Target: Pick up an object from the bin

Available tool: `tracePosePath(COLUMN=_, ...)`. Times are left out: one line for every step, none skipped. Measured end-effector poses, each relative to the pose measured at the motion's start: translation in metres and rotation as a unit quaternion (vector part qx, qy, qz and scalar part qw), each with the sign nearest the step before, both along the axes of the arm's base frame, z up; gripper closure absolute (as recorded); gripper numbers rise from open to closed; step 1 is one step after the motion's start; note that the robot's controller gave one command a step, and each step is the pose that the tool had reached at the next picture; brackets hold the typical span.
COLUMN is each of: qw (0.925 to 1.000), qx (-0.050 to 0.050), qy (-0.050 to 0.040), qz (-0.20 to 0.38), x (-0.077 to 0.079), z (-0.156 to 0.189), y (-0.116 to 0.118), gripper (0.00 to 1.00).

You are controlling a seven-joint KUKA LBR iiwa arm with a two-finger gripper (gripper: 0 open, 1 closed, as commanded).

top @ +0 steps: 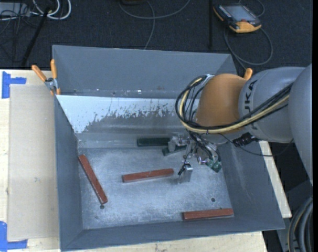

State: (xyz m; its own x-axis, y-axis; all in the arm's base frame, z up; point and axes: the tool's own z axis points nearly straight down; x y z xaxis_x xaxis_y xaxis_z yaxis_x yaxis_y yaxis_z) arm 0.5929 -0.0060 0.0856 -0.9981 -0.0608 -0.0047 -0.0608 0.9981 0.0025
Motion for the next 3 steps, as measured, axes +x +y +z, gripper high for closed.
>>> tracePosePath(qw=0.9988, qx=-0.001, qy=0.0024, qz=-0.05, x=-0.008, z=-0.004, y=0.045, gripper=0.0)
tracePosePath(qw=0.9988, qx=-0.001, qy=0.0026, qz=-0.049, x=-0.008, z=-0.004, y=0.044, gripper=1.0)
tracePosePath(qw=1.0, qx=-0.001, qy=-0.0015, qz=-0.001, x=-0.027, z=0.154, y=0.056, gripper=1.0)
